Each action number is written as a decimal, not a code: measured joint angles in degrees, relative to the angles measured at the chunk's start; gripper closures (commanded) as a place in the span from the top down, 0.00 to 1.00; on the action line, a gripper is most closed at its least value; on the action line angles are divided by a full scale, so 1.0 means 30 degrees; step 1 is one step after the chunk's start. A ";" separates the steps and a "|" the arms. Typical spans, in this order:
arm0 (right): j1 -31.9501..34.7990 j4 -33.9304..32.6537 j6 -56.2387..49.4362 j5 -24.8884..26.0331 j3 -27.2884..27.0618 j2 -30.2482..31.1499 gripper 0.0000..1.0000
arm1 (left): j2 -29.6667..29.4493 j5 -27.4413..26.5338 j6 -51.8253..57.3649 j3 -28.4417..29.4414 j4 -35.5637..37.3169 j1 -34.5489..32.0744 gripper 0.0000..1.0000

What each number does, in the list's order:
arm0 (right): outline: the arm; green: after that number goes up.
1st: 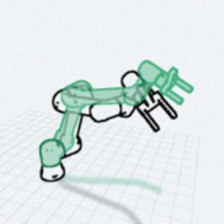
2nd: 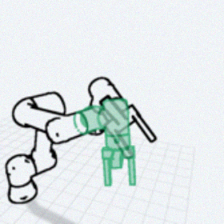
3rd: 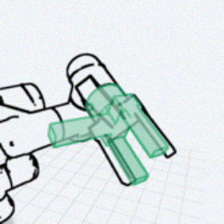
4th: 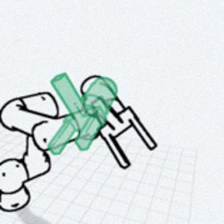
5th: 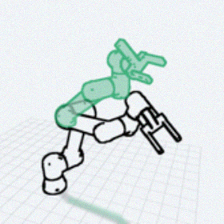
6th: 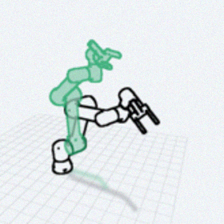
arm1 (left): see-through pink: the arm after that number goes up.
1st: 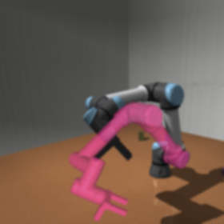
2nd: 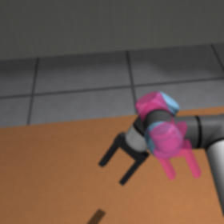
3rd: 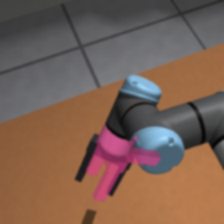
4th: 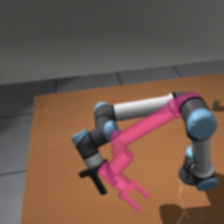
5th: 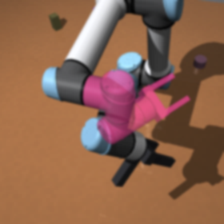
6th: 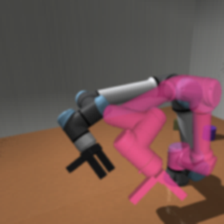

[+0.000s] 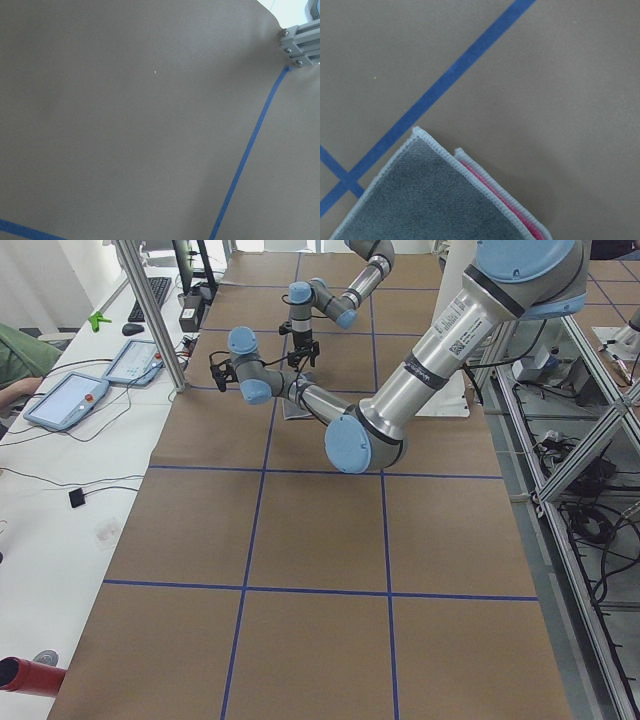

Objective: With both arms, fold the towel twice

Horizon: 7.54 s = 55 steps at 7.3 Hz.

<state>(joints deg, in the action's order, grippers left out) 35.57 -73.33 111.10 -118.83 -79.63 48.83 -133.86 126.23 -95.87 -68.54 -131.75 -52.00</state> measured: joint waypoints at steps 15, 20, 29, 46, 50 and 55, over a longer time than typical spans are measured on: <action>-0.2446 0.0099 0.1636 0.1873 -0.4646 0.1632 0.00 | 0.0058 -0.0126 0.0743 0.0159 0.0084 -0.0112 1.00; -0.5998 0.0352 0.1426 0.2209 -0.4658 -0.0165 0.00 | 0.0514 -0.0151 0.0989 0.0163 -0.0112 -0.0312 1.00; -0.3565 0.2255 0.1493 -0.0152 -0.3681 -0.1715 1.00 | 0.2204 0.0260 0.3080 -0.0633 -0.0151 -0.0622 1.00; 0.4082 0.2047 -0.8616 -0.4120 -0.3983 0.3917 1.00 | 1.0839 -0.8980 -0.2405 -1.4773 0.5280 1.3140 0.80; 0.4082 0.2062 -0.8632 -0.4103 -0.3983 0.4018 1.00 | 1.0484 -0.8972 -0.2355 -1.4473 0.5454 1.3229 0.76; 0.4082 0.2062 -0.8632 -0.4102 -0.3983 0.4050 1.00 | 0.9941 -0.8996 -0.2351 -1.3848 0.5478 1.3240 0.67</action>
<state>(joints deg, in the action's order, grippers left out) 47.81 -67.15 85.20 -131.13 -91.58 60.98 -104.04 99.24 -102.92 -110.09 -115.31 -12.28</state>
